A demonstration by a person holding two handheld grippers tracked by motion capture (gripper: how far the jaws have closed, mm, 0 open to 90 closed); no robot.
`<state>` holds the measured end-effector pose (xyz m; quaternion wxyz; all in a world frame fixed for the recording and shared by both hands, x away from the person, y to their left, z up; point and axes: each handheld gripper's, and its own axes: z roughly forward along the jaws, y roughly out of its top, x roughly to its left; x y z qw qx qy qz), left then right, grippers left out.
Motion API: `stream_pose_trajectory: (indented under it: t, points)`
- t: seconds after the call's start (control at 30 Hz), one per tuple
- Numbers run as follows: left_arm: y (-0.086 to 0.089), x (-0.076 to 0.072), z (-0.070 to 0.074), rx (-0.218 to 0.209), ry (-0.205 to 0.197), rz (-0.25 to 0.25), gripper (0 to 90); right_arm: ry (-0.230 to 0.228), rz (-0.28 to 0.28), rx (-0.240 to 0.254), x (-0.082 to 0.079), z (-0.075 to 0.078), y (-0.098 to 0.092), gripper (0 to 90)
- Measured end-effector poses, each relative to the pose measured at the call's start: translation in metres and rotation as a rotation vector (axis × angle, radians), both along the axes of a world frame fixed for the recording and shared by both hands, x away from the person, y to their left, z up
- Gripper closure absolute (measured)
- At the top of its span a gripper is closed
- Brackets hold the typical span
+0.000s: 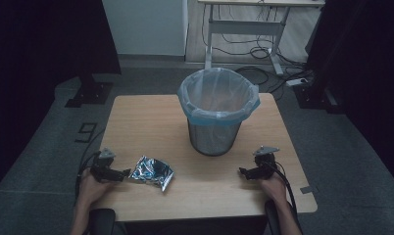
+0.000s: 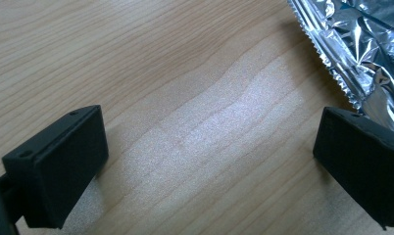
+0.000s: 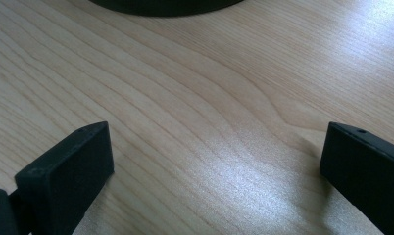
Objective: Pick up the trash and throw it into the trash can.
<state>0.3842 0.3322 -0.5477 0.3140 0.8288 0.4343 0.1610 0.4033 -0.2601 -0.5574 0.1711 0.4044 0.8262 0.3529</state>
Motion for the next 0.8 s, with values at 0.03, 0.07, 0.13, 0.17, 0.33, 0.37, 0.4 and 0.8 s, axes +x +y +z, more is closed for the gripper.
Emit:
stream_pose_trajectory:
  t: [0.03, 0.07, 0.13, 0.17, 0.33, 0.37, 0.4, 0.8]
  points:
    - [0.000, 0.000, 0.000, 0.000, -0.001, 0.001, 0.0, 0.000, 0.000, 0.000, 0.000, 0.000, 0.000, 0.0]
    - [0.000, 0.000, 0.000, 0.000, 0.001, 0.000, 0.0, 0.000, 0.000, 0.000, 0.000, 0.000, 0.000, 0.0]
    - [0.000, 0.000, 0.000, 0.000, 0.001, 0.000, 0.0, 0.000, -0.001, 0.000, 0.000, 0.000, 0.000, 0.0]
    - [0.000, 0.000, 0.000, -0.001, 0.001, 0.001, 0.0, 0.000, -0.002, 0.000, 0.000, 0.000, 0.000, 0.0]
    - [0.000, 0.000, 0.000, -0.002, 0.001, 0.002, 0.0, 0.000, -0.008, 0.001, -0.001, 0.000, 0.001, 0.0]
    - [0.000, 0.000, 0.000, -0.002, 0.001, 0.002, 0.0, 0.000, -0.008, 0.001, -0.001, 0.000, 0.001, 0.0]
    - [0.000, 0.000, 0.000, 0.000, 0.004, 0.001, 0.0, 0.001, -0.011, 0.001, -0.002, 0.000, 0.001, 0.0]
    - [-0.005, 0.001, 0.020, 0.013, 0.009, 0.016, 0.3, 0.001, -0.022, 0.001, -0.005, 0.000, 0.003, 0.0]
